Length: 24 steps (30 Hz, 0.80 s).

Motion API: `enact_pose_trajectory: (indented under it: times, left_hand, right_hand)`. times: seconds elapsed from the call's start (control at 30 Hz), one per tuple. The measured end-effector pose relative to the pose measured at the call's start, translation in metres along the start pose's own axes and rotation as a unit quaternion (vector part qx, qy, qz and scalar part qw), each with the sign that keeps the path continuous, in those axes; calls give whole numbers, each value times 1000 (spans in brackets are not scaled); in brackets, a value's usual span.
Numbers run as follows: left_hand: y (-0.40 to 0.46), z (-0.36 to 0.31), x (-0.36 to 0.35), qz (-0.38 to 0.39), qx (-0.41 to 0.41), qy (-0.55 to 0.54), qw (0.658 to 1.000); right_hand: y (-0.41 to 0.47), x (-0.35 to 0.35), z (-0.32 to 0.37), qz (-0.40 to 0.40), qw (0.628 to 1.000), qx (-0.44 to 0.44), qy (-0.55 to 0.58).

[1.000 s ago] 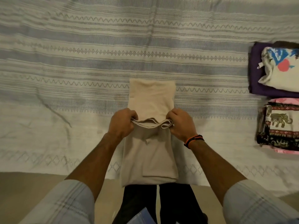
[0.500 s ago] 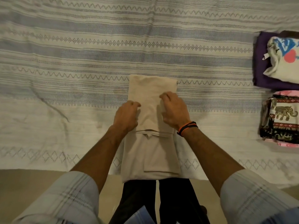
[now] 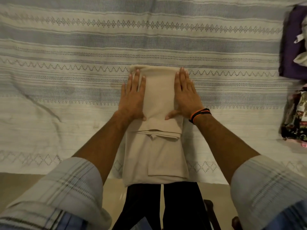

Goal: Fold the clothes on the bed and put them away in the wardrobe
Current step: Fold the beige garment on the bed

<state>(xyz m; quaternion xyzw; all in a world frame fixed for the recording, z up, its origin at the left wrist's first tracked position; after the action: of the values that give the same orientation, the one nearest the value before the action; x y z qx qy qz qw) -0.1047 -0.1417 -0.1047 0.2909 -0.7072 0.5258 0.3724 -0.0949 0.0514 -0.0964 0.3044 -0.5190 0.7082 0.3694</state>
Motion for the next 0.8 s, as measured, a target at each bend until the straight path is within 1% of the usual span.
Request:
enact_pose_trajectory:
  times: [0.07,0.1,0.17,0.2,0.23,0.27,0.33,0.4,0.5,0.6,0.67,0.8]
  left_hand:
    - [-1,4,13,-58,26,-101,993]
    - [-1,8,19,-99,60,-167,979]
    - [1,16,28,-157,150,-283,934]
    - [4,21,30,-162,198,-327,910]
    - [7,24,29,-153,239,-367,886]
    - [11,27,27,-135,269,-405,863]
    - [17,29,22,-98,289,-473,826]
    - [18,29,21,-72,287,-518,802]
    - [13,29,26,-45,269,-564,779]
    - [0,28,42,-40,247,-589,768]
    - [-3,30,54,-55,230,-592,770]
    - [-7,28,91,-95,180,-585,785]
  right_hand:
    - [-4,7,-1,-59,991,-32,114]
    - [-5,8,-5,-92,974,-72,194]
    - [-8,7,-12,-146,911,-170,346]
    - [-8,7,-14,-157,879,-209,400]
    - [-7,5,-17,-148,851,-242,441]
    - [-4,2,-19,-123,831,-269,471]
    - [2,1,-22,-81,803,-290,514]
    - [7,1,-24,-59,781,-285,553]
    - [1,7,-24,-47,776,-255,575]
    - [-14,23,-20,-58,778,-226,583]
    - [-18,35,-19,-83,786,-216,573]
    - [-23,63,-16,-140,796,-200,554]
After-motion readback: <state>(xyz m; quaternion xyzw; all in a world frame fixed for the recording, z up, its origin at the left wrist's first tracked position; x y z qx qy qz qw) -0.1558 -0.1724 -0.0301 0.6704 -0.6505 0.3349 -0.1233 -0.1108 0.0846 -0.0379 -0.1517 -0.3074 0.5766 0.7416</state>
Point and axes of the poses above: each hand's wrist, its own y-axis towards the middle knuckle, its own x-axis out of the back of the hand, z = x × y, the point moved 4 cm from there along y, towards the middle knuckle
